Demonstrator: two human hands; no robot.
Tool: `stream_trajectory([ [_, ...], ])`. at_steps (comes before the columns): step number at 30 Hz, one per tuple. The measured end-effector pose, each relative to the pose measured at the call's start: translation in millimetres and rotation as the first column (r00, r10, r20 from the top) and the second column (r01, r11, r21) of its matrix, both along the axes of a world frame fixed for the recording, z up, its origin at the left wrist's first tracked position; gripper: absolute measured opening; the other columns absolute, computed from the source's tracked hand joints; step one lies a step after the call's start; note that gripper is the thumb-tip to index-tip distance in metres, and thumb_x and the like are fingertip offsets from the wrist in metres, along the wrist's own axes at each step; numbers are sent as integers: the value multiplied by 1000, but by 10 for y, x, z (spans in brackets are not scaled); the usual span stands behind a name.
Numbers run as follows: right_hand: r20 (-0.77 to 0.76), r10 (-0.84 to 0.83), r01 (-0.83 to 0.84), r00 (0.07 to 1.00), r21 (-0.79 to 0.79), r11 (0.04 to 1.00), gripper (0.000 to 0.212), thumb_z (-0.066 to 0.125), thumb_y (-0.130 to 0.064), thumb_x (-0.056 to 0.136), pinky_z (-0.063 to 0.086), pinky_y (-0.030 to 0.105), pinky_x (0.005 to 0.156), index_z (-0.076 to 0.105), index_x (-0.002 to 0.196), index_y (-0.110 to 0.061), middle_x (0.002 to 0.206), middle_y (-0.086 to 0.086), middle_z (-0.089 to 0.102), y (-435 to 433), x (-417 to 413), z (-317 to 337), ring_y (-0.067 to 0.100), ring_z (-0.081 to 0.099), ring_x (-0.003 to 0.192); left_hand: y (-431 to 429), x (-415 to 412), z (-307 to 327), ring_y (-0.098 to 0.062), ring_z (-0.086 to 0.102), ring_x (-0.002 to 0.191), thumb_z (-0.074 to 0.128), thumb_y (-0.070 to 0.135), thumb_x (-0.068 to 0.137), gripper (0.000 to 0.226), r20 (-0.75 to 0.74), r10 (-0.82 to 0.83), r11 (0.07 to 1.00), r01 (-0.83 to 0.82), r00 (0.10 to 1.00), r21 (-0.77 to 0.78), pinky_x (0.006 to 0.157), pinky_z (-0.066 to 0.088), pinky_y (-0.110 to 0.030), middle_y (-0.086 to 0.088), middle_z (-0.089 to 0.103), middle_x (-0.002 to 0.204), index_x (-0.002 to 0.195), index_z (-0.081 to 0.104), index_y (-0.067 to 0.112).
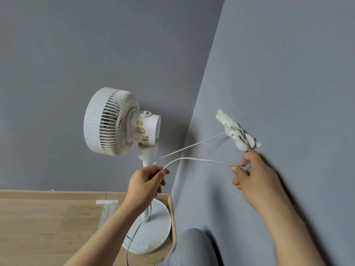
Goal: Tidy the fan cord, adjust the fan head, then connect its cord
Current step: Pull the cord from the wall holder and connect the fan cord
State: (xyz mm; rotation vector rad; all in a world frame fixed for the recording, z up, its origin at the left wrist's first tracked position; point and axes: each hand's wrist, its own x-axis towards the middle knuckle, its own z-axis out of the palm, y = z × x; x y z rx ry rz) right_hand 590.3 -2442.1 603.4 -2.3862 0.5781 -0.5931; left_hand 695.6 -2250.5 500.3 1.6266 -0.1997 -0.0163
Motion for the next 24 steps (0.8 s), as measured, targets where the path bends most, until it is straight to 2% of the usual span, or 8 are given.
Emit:
stream_trajectory([
  [4,6,-15,15,1000,12,1000,17,56,-22,91,53,43,73,40,93,-17,86,13,65,-14,77,-128,35,65,79,-14,4,-7,-10,49,45,54,14,94,21,-6,-3,1000,3,1000,15,47,42,-21,-1,60,59,85,74,13],
  [7,30,-29,27,999,54,998,17,54,-20,92,53,44,73,38,92,-15,87,13,64,-16,177,-215,36,64,80,-19,5,-15,-10,50,46,55,18,95,22,-1,-5,1000,5,1000,14,47,44,-20,-2,60,61,85,74,14],
  [9,63,-40,36,997,66,997,17,54,-16,92,52,41,72,37,93,-13,89,12,63,1,235,-268,35,63,82,-16,0,-15,-12,50,47,56,25,95,25,-14,-21,1000,21,1000,-4,48,44,-21,-4,61,62,83,74,13],
  [13,85,-33,29,996,46,999,16,54,-13,92,47,39,74,41,98,-9,101,15,63,10,342,-378,36,60,91,-11,-13,8,-18,52,51,49,43,94,44,-82,-113,993,110,990,-41,49,44,-23,-6,63,61,81,76,10],
  [18,135,-15,14,991,7,1000,16,53,-10,92,46,42,72,42,103,-8,99,19,63,22,491,-433,40,60,90,-26,-27,29,-16,50,51,51,38,93,40,-72,-228,974,228,971,-11,50,45,-21,-5,60,57,81,77,11],
  [21,180,3,-2,984,-6,1000,18,52,-6,91,48,43,73,37,99,-14,106,18,64,11,558,-488,40,60,89,-25,1,24,-12,49,49,54,35,93,37,-86,-238,971,237,967,-23,49,44,-19,-4,56,55,79,77,9],
  [24,206,11,-10,979,-6,1000,18,50,-2,90,47,39,75,41,104,-9,112,17,63,-4,606,-548,38,60,92,-18,33,-12,-11,47,47,58,29,92,32,-91,-234,972,234,968,-12,49,43,-19,-4,54,54,78,76,7],
])
